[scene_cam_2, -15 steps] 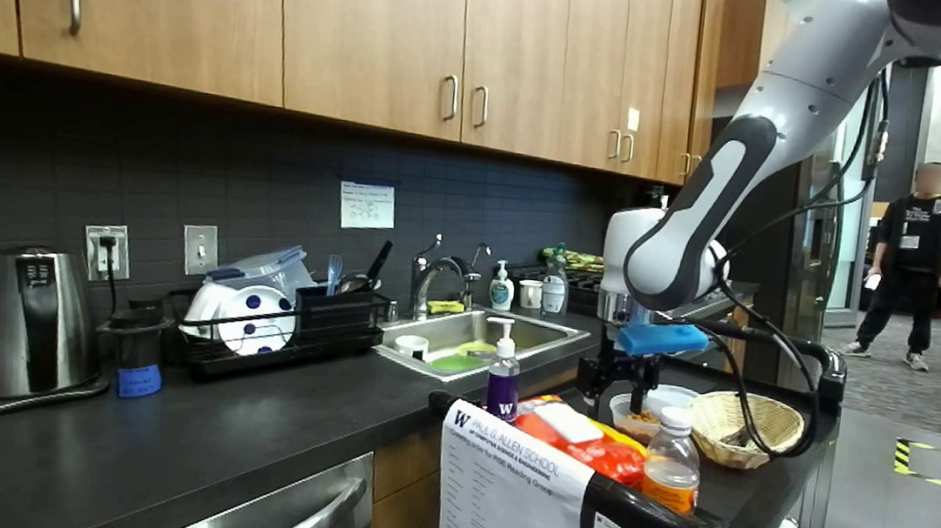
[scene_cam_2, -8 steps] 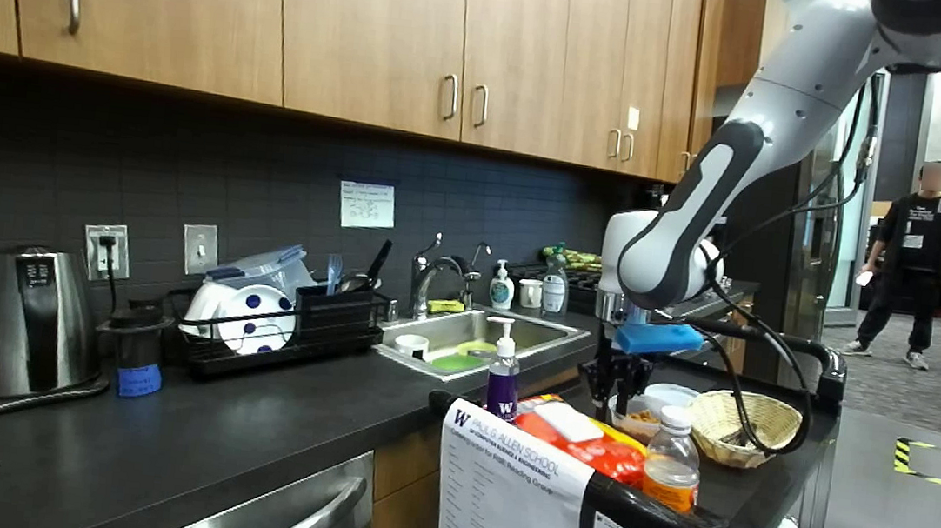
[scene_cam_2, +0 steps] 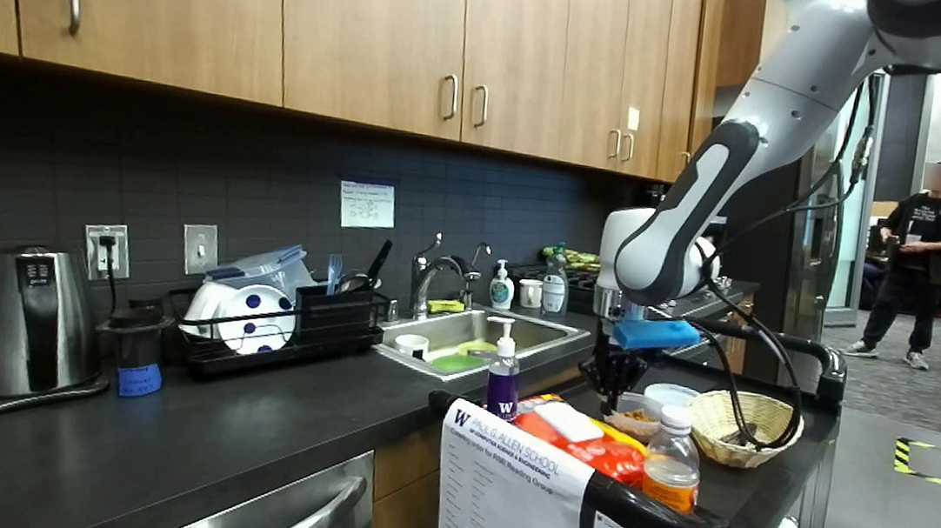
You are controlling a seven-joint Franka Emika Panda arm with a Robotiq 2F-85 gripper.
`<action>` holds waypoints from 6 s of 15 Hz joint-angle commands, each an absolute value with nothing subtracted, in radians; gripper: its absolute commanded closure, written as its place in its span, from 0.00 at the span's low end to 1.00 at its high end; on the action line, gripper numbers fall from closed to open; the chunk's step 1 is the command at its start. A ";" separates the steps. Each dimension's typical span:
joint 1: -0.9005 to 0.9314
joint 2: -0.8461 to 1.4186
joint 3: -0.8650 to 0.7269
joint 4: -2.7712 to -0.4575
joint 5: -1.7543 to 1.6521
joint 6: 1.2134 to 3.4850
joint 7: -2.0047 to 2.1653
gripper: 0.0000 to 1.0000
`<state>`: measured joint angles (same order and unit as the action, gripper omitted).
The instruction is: Move the plastic bowl to the right
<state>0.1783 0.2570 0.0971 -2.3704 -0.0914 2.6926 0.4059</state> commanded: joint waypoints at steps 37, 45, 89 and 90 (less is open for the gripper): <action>0.242 0.437 -0.138 -1.919 -0.368 2.509 0.468 0.99; 0.211 0.429 -0.138 -1.900 -0.335 2.422 0.461 0.99; 0.237 0.560 -0.232 -1.806 -0.369 2.473 0.996 0.99; 0.242 0.560 -0.235 -1.805 -0.374 2.467 1.021 0.99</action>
<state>0.2076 0.5541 -0.2054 -1.8076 -0.3460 2.4659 0.9319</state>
